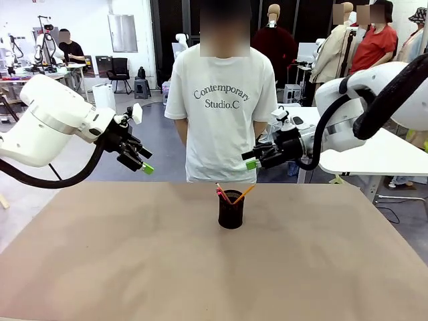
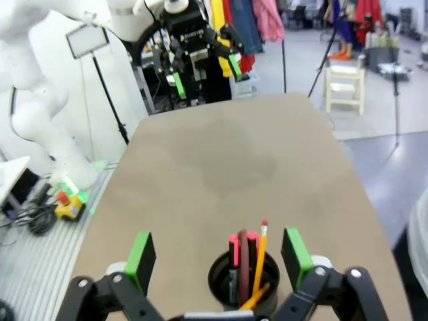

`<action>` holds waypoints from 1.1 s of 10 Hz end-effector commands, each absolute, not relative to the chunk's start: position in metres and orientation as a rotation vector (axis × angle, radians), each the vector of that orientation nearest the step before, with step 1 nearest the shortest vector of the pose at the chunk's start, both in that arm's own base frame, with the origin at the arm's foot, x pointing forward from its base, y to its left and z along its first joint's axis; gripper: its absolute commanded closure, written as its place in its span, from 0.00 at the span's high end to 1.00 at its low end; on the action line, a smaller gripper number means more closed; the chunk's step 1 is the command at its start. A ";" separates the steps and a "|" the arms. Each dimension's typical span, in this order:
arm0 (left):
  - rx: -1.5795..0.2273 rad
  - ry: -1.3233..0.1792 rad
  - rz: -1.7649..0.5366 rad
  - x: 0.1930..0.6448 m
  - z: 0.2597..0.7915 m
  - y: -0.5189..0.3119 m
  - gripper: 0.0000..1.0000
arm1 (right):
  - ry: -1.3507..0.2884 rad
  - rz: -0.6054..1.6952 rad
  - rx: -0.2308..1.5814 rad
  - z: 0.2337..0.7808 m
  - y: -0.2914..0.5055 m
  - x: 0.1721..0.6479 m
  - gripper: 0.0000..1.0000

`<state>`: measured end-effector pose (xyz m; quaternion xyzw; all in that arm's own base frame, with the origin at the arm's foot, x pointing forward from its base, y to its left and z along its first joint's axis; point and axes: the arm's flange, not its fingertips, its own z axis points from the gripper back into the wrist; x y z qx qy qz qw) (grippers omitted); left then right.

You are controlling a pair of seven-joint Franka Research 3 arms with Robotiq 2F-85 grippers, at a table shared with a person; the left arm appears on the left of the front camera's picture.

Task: Place the pens into the pen holder.
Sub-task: Pick up a writing instrument from the table and place it into the Pen holder.

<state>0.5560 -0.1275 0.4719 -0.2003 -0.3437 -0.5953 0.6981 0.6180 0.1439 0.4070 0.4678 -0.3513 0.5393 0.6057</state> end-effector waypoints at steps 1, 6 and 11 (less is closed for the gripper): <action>-0.437 -0.766 -1.329 0.556 0.472 -0.126 1.00 | -0.760 1.267 1.013 0.425 0.137 0.613 1.00; -0.437 -0.766 -1.329 0.556 0.472 -0.126 1.00 | -0.784 1.265 1.036 0.422 0.135 0.615 1.00; -0.437 -0.766 -1.329 0.556 0.472 -0.126 1.00 | -0.710 1.301 0.804 0.472 0.091 0.599 1.00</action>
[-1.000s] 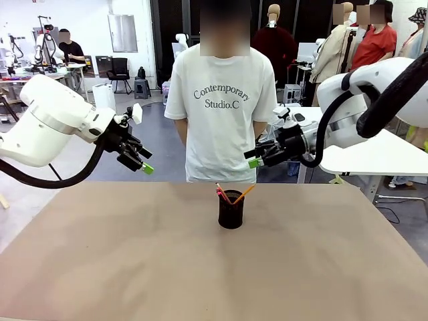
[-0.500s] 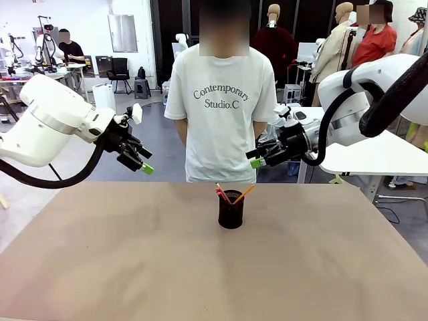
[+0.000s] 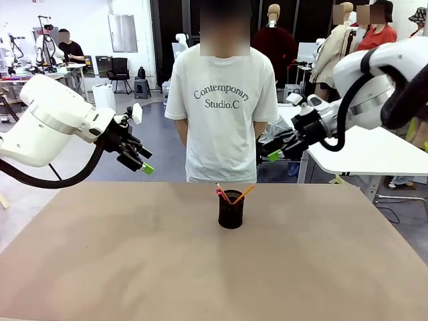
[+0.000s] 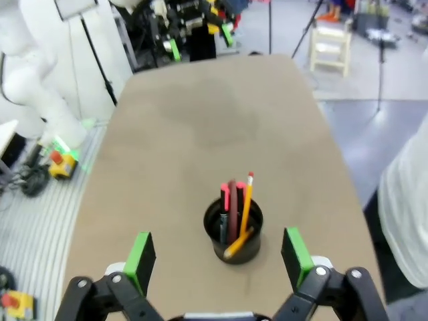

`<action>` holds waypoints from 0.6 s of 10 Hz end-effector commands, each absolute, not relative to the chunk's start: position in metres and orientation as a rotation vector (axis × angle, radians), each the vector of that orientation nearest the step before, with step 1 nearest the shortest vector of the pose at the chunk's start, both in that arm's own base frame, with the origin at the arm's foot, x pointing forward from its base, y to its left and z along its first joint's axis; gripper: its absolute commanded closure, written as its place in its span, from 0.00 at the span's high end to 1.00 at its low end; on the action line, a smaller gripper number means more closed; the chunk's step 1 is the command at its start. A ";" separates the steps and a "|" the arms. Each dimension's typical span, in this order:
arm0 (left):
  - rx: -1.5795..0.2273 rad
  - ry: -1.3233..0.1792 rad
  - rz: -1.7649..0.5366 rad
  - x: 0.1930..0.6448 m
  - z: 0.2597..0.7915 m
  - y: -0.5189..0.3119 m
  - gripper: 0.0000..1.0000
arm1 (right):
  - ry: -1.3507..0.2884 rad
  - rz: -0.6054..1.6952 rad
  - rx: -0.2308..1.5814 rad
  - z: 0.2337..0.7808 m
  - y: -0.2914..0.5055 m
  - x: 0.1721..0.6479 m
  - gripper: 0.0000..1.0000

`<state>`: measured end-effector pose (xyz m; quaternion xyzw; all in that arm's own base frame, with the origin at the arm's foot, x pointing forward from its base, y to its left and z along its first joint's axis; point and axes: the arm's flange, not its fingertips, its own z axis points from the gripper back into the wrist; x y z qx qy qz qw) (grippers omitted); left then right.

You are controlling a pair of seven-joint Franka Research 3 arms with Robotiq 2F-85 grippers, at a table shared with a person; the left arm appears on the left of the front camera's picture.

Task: Place the pens into the pen holder.
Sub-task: Pick up a writing instrument from the table and place it into the Pen holder.

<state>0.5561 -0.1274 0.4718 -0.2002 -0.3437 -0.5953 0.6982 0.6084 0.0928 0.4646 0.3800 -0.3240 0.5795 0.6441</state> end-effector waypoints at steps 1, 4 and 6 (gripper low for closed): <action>-0.437 -0.766 -1.329 0.556 0.472 -0.126 1.00 | -0.698 1.311 0.715 0.485 0.078 0.596 1.00; -0.437 -0.766 -1.329 0.556 0.472 -0.126 1.00 | -0.686 1.362 0.529 0.510 0.051 0.587 1.00; -0.437 -0.766 -1.329 0.556 0.472 -0.126 1.00 | -0.682 1.347 0.507 0.512 0.037 0.582 1.00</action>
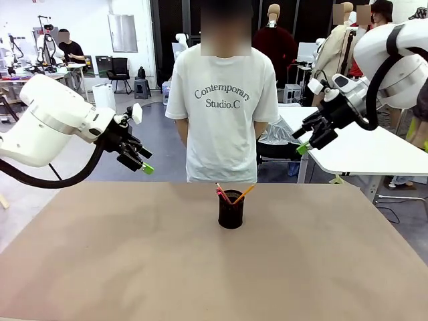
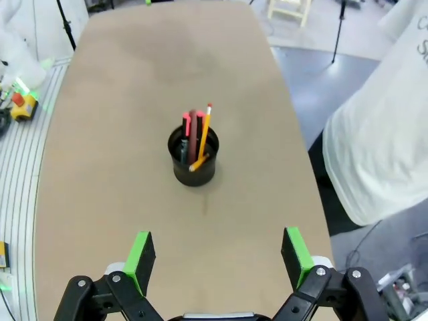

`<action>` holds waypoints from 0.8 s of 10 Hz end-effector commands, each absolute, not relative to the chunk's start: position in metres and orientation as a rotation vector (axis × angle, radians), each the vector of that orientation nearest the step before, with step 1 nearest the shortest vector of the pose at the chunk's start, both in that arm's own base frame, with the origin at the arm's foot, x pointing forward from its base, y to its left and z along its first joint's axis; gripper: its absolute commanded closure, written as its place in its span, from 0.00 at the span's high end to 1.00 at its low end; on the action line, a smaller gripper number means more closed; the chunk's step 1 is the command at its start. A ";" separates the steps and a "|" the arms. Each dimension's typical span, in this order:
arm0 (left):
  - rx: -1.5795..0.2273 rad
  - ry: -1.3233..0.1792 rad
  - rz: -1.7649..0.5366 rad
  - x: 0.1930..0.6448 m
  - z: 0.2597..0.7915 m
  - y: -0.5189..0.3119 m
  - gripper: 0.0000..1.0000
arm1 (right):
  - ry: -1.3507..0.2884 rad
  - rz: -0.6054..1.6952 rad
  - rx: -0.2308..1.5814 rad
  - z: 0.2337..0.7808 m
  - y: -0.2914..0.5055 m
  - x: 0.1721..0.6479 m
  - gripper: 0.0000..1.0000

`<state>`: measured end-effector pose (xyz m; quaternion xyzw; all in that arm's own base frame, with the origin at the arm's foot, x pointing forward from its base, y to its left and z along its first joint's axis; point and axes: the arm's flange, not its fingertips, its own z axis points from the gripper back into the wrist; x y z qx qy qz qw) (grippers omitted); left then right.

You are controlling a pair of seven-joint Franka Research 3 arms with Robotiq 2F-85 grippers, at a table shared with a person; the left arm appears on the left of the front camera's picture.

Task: Place the pens into the pen holder.
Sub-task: Pick up a writing instrument from the table and place it into the Pen holder.

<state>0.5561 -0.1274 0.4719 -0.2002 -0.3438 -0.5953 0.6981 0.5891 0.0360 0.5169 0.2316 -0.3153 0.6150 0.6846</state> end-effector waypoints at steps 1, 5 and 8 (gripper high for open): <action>-0.437 -0.766 -1.329 0.556 0.472 -0.126 1.00 | -0.685 1.329 0.509 0.513 0.031 0.582 1.00; -0.437 -0.766 -1.329 0.556 0.472 -0.126 1.00 | -0.670 1.286 0.550 0.510 0.011 0.583 1.00; -0.437 -0.766 -1.329 0.556 0.472 -0.126 1.00 | -0.688 1.318 0.527 0.506 0.011 0.586 1.00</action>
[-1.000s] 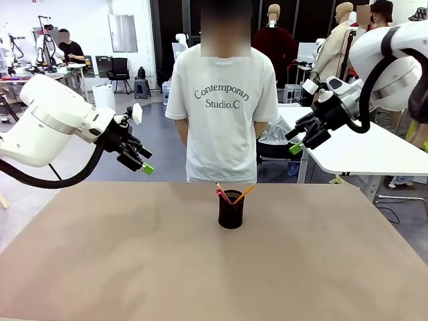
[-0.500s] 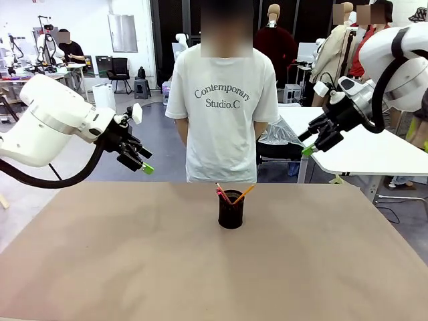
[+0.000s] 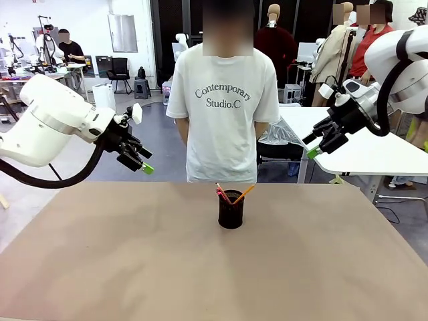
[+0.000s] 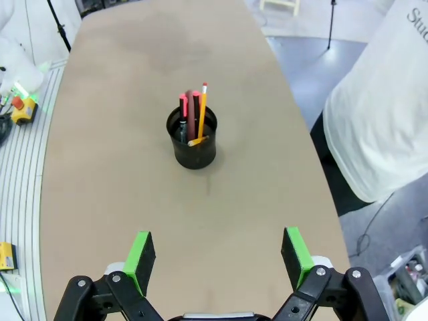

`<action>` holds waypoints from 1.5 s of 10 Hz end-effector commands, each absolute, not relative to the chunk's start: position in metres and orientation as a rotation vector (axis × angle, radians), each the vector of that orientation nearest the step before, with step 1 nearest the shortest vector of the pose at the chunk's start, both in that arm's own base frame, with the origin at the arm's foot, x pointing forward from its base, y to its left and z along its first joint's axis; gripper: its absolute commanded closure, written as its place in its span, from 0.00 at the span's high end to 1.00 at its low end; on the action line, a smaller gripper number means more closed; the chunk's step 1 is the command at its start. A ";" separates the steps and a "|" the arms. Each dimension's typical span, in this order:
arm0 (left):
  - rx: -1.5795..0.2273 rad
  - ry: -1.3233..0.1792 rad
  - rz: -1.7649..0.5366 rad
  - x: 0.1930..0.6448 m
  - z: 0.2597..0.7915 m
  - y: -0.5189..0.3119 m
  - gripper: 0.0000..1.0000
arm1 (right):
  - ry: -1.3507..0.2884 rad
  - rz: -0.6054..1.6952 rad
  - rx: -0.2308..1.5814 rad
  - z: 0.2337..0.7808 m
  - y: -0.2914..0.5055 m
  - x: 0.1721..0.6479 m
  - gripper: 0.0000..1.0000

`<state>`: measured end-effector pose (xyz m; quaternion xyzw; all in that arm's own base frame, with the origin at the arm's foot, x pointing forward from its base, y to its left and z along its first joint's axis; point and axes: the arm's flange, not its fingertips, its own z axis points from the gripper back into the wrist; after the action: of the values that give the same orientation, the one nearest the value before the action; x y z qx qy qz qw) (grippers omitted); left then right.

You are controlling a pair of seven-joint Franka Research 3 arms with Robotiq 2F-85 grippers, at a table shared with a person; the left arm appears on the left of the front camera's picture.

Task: Place the pens into the pen holder.
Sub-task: Pick up a writing instrument from the table and place it into the Pen holder.

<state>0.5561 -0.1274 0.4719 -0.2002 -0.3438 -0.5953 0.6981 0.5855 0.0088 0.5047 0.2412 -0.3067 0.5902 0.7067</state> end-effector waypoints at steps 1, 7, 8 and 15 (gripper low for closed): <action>-0.437 -0.766 -1.329 0.556 0.472 -0.126 1.00 | -0.688 1.318 0.527 0.506 0.011 0.586 1.00; -0.437 -0.766 -1.329 0.556 0.472 -0.126 1.00 | -0.688 1.318 0.527 0.506 0.011 0.586 1.00; -0.437 -0.766 -1.329 0.556 0.472 -0.126 1.00 | -0.688 1.318 0.527 0.506 0.011 0.586 1.00; -0.437 -0.766 -1.329 0.556 0.472 -0.126 1.00 | -0.688 1.318 0.527 0.506 0.011 0.586 1.00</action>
<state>0.5561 -0.1274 0.4719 -0.2002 -0.3438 -0.5953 0.6981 0.5856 0.0096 0.5048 0.2413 -0.3067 0.5908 0.7061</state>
